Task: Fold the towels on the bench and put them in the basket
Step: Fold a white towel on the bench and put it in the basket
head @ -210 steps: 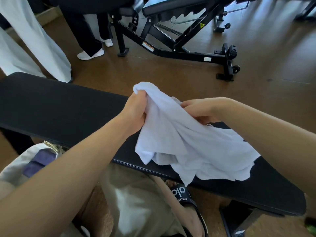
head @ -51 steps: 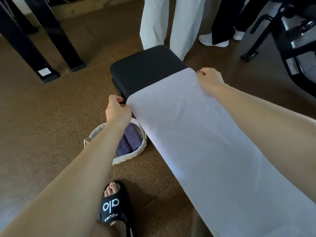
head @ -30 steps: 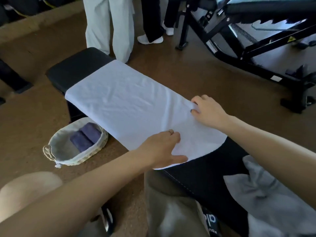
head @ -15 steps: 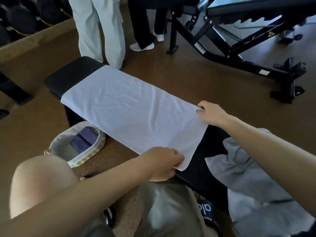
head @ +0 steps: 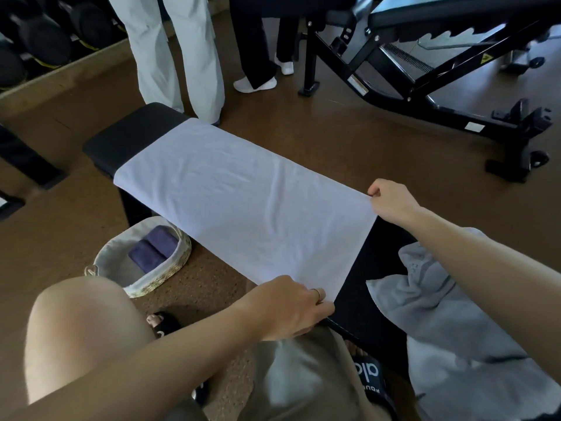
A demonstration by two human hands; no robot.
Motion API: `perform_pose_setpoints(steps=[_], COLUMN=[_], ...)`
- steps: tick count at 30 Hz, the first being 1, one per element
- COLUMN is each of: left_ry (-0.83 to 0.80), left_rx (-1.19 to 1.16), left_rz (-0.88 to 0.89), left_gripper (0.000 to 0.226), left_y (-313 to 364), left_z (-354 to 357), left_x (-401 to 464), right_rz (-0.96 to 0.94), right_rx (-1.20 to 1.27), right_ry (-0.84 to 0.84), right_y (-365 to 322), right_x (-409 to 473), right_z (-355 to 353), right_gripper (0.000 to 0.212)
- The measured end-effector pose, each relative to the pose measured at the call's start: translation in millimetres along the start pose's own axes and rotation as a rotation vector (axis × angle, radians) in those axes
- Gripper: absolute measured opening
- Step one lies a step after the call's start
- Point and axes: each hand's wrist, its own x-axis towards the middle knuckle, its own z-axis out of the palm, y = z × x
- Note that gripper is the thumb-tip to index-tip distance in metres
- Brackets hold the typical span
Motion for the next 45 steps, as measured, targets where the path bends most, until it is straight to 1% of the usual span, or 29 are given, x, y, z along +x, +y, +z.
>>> perform_pose_setpoints(steps=[2,5,8,10,11,12,13,14,16,17,18,20,21,22,23,24,27,30,32,33,34,36,37,39,40,42,45], left_ry=[-0.008,-0.017,-0.02,-0.007,-0.001,0.0,-0.013,-0.016,0.005,0.047,0.102,0.172,0.14,0.051,-0.073,-0.152,-0.255,-0.276,-0.24,-0.188,-0.114,0.025,0.049,-0.007,-0.046,-0.1,-0.145], left_rx=[0.045,0.098,0.097,0.08,0.057,0.038,0.037,0.045,0.056,0.021,-0.019,-0.042,-0.014,0.025,0.032,0.018,-0.045,-0.053,-0.139,-0.206,-0.265,-0.288,-0.27,-0.251,-0.258,-0.301,-0.363], left_rz=[0.008,0.013,0.033,0.058,0.065,0.077,0.101,0.139,0.18,0.159,0.129,0.011,-0.07,-0.147,-0.203,-0.223,-0.206,-0.186,-0.151,-0.168,-0.233,-0.481,-0.622,-0.833,-0.894,-0.944,-0.93], left_gripper=[0.014,0.024,0.021,0.013,0.013,0.02,0.024,0.023,0.009,0.019,0.026,0.034,0.045,0.062,0.077,0.085,0.096,0.102,0.098,0.094,0.09,0.086,0.083,0.077,0.076,0.076,0.081], left_y=[2,5,9,9,8,6,5,4,3,0,-6,-21,-29,-36,-39,-40,-36,-35,-48,-58,-72,-108,-126,-159,-172,-189,-196], left_z=[2,1,1,4,3,3,3,3,2,0,-3,-10,-11,-8,-6,-2,13,23,19,15,11,6,6,10,14,22,35], left_x=[1,3,5,7,7,7,6,5,6,8,10,15,17,18,18,18,18,15,11,7,3,-9,-15,-26,-29,-33,-37], right_rz=[-0.013,-0.033,-0.025,0.004,0.024,0.04,0.046,0.034,-0.058,-0.125,-0.196,-0.348,-0.41,-0.438,-0.43,-0.396,-0.259,-0.133,-0.104,-0.127,-0.178,-0.306,-0.351,-0.373,-0.361,-0.312,-0.233], right_rx=[0.01,0.006,-0.001,-0.015,-0.023,-0.041,-0.076,-0.14,-0.31,-0.358,-0.354,-0.282,-0.259,-0.258,-0.27,-0.284,-0.337,-0.327,-0.336,-0.353,-0.36,-0.316,-0.281,-0.255,-0.268,-0.312,-0.334], right_ry=[0.017,0.04,0.047,0.028,0.007,-0.012,-0.024,-0.017,0.063,0.109,0.139,0.152,0.144,0.127,0.107,0.096,0.134,0.136,0.123,0.147,0.194,0.28,0.293,0.221,0.179,0.126,0.157], right_y=[3,5,6,8,8,7,5,2,-9,-16,-25,-45,-55,-63,-68,-71,-57,-42,-47,-54,-63,-90,-105,-134,-143,-143,-117], right_x=[-2,-3,-3,-3,-2,-3,-5,-7,-11,-13,-16,-21,-23,-24,-26,-27,-32,-35,-34,-34,-35,-30,-26,-19,-14,-7,-4], right_z=[1,1,2,2,2,2,1,1,3,6,11,24,33,42,51,58,71,72,68,67,66,73,79,92,98,107,107], right_gripper=[0.021,0.019,0.02,0.024,0.026,0.028,0.03,0.032,0.038,0.042,0.044,0.046,0.048,0.051,0.054,0.056,0.06,0.063,0.063,0.062,0.062,0.063,0.064,0.063,0.062,0.06,0.059])
